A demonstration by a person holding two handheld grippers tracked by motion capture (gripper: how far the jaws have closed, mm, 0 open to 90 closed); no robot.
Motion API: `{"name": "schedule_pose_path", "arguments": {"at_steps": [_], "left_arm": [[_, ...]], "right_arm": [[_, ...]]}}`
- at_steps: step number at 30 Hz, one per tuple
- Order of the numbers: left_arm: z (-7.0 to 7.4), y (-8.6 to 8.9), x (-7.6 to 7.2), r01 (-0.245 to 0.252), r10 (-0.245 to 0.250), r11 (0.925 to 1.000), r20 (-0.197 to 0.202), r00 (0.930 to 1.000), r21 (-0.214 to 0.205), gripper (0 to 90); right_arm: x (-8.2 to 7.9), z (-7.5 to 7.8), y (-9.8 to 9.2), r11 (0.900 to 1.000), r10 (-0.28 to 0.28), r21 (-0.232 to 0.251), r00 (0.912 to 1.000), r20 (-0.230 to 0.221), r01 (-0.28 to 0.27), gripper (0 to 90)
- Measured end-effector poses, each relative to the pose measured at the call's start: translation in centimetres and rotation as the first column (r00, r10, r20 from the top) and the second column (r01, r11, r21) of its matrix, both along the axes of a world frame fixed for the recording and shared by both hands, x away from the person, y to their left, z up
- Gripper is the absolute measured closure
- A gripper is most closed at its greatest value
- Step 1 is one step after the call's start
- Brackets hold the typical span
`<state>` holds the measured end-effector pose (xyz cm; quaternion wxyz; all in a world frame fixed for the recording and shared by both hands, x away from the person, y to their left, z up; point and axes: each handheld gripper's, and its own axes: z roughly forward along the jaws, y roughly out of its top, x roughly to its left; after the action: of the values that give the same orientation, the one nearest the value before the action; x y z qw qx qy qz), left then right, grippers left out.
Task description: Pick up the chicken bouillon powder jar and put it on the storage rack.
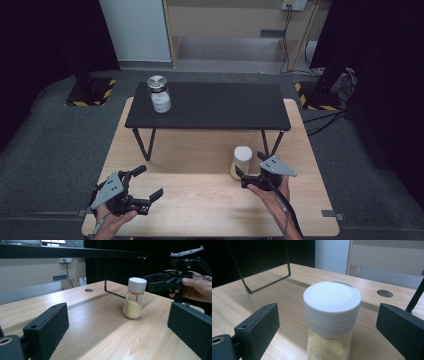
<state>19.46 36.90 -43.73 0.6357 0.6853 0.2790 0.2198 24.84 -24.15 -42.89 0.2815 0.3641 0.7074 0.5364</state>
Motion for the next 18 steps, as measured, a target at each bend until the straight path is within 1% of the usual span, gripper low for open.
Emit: {"name": "schedule_pose_path", "arguments": {"at_steps": [1,3,5,7,10,13,15,18], "left_arm": [[0.0,0.0,0.0,0.000,0.000,1.0000,0.000,1.0000,0.000,2.2],[0.0,0.0,0.0,-0.003,0.003,1.0000,0.000,1.0000,0.003,2.3],[0.0,0.0,0.0,-0.004,0.004,1.0000,-0.001,1.0000,0.004,2.3],[0.0,0.0,0.0,-0.006,0.006,1.0000,0.001,1.0000,0.006,2.3],[0.0,0.0,-0.1,-0.008,0.008,0.9999,0.001,1.0000,0.006,2.3],[0.0,-0.1,0.0,-0.006,0.006,1.0000,0.001,1.0000,0.005,2.4],[0.0,-0.1,-0.1,-0.006,0.006,1.0000,0.002,1.0000,0.007,2.4],[0.0,-0.1,-0.1,-0.007,0.007,1.0000,0.002,1.0000,0.005,2.4]], "right_arm": [[0.2,-0.1,0.1,1.0000,-0.002,0.004,1.0000,-0.004,0.002,5.2],[0.4,-0.2,0.4,0.9999,-0.012,-0.007,0.9999,-0.003,0.012,5.8],[0.6,-0.4,0.7,0.9998,-0.021,-0.003,0.9997,-0.008,0.021,6.6],[1.0,-0.5,0.9,0.9998,-0.013,-0.012,0.9999,-0.005,0.012,10.4],[1.4,-0.6,1.1,0.9997,-0.008,-0.023,1.0000,0.006,0.008,13.4],[1.6,-0.8,1.1,0.9997,-0.020,-0.011,0.9998,0.006,0.020,18.4],[1.8,-1.0,1.0,0.9998,-0.013,-0.016,0.9998,0.013,0.013,21.8],[1.8,-1.2,0.8,0.9999,-0.007,-0.011,0.9996,0.027,0.007,26.0]]}}
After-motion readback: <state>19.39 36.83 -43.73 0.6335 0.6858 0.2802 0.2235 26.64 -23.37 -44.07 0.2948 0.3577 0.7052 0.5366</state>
